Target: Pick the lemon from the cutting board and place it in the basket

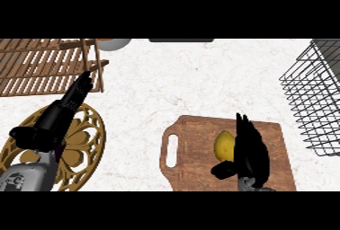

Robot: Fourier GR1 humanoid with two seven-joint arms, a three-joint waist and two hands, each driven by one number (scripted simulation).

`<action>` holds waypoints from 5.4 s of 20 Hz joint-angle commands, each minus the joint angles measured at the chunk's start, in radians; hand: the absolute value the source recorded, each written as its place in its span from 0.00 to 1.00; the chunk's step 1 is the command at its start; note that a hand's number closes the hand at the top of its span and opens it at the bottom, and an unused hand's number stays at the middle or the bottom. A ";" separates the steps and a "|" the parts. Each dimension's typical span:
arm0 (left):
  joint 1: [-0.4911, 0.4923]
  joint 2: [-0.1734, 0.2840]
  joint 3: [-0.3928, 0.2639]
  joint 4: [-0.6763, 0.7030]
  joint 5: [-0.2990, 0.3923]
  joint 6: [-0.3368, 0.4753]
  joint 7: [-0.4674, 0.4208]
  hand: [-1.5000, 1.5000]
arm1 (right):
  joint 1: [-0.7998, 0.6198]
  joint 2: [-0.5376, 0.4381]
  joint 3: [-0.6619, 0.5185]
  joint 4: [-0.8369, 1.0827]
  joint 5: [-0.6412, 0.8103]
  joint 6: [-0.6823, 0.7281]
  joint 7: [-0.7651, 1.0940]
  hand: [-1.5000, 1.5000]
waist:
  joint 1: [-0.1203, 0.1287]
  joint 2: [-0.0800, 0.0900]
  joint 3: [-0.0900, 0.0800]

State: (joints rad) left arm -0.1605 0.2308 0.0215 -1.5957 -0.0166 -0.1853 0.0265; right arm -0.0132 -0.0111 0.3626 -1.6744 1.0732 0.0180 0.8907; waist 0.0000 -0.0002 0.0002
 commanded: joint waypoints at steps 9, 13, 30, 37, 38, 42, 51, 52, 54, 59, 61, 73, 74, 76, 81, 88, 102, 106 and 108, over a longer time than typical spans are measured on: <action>0.022 -0.008 0.028 -0.037 0.009 -0.052 0.009 0.50 | -0.011 0.011 0.036 0.105 -0.046 0.047 -0.053 1.00 | 0.002 0.000 0.000; -0.030 -0.016 0.041 -0.032 -0.012 -0.026 0.069 0.50 | 0.011 0.004 0.038 0.071 -0.020 0.057 -0.047 1.00 | -0.001 -0.001 0.000; 0.015 -0.041 0.036 -0.048 -0.024 -0.006 0.043 0.50 | 0.463 -0.677 0.159 -0.301 -0.136 -0.121 -0.906 1.00 | -0.037 -0.009 0.001; 0.044 -0.021 0.057 -0.029 -0.021 -0.022 0.003 0.50 | 0.705 -0.727 0.035 -0.519 -0.514 -0.192 -1.127 1.00 | -0.052 -0.009 0.001; 0.045 -0.033 0.046 -0.033 -0.032 -0.009 0.009 0.50 | 0.705 -0.672 0.068 -0.531 -0.556 -0.212 -1.158 1.00 | -0.051 -0.009 0.002; 0.073 -0.032 0.048 -0.055 -0.022 -0.018 0.007 0.50 | 0.816 -0.711 -0.035 -0.733 -0.734 -0.214 -1.230 1.00 | -0.051 -0.013 0.001; 0.086 -0.028 0.045 -0.056 -0.039 -0.018 -0.012 0.50 | 1.029 -0.771 -0.447 -0.893 -1.086 -0.148 -1.254 1.00 | -0.047 -0.009 -0.001; 0.063 -0.004 0.072 -0.028 -0.030 -0.028 -0.020 0.50 | 1.044 -0.774 -0.487 -0.933 -1.120 -0.141 -1.233 1.00 | -0.060 -0.009 -0.003; 0.036 -0.022 0.055 -0.038 -0.028 -0.023 0.016 0.50 | 1.033 -0.754 -0.621 -0.902 -1.179 -0.139 -1.213 1.00 | -0.041 -0.006 -0.002; 0.025 -0.029 0.039 -0.020 -0.038 -0.035 -0.025 0.50 | 0.915 -0.750 -0.805 -0.891 -1.321 -0.082 -1.053 1.00 | -0.014 0.000 -0.002; -0.014 -0.024 0.059 0.028 -0.023 -0.038 -0.009 0.50 | 0.856 -0.758 -0.829 -0.889 -1.362 -0.080 -0.970 1.00 | -0.011 0.003 -0.003; -0.036 -0.060 0.009 0.043 -0.076 -0.016 -0.028 0.50 | 0.273 -0.946 -0.908 -0.533 -1.512 -0.194 -0.564 1.00 | 0.024 0.007 -0.002; -0.070 -0.040 0.020 -0.004 -0.036 -0.048 0.059 0.50 | 0.250 -0.948 -0.866 -0.530 -1.463 -0.234 -0.522 1.00 | 0.025 0.005 -0.001; -0.006 -0.051 0.027 0.034 -0.051 -0.039 -0.060 0.50 | 0.152 -1.005 -0.866 -0.377 -1.472 -0.203 -0.543 1.00 | 0.027 0.007 -0.001; -0.002 -0.092 -0.023 -0.018 -0.091 -0.002 0.006 0.50 | -0.033 -1.044 -0.750 -0.089 -1.444 -0.133 -0.628 1.00 | 0.031 0.006 0.000; -0.065 -0.047 0.041 0.093 -0.069 -0.040 -0.048 0.50 | -0.160 -0.968 -0.661 0.224 -1.318 -0.006 -0.840 1.00 | 0.013 0.005 0.000; -0.046 -0.061 0.044 0.016 -0.073 -0.026 0.001 0.50 | -0.418 -0.803 -0.704 0.634 -1.213 -0.083 -1.094 1.00 | 0.010 0.003 0.000; -0.038 -0.071 0.045 0.049 -0.076 -0.028 -0.027 0.50 | -0.481 -0.831 -0.721 0.857 -1.142 -0.050 -1.286 0.00 | 0.011 0.004 0.000; -0.029 -0.043 0.064 0.049 -0.049 -0.073 -0.040 0.50 | -0.560 -0.810 -0.684 0.875 -1.109 -0.068 -1.266 0.00 | 0.014 0.004 0.000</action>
State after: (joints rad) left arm -0.1918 0.1737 0.0675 -1.5768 -0.0759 -0.2353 0.0216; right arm -0.4800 -0.8239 -0.3287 -0.9126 -0.0707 -0.0591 -0.3195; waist 0.0119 0.0029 0.0007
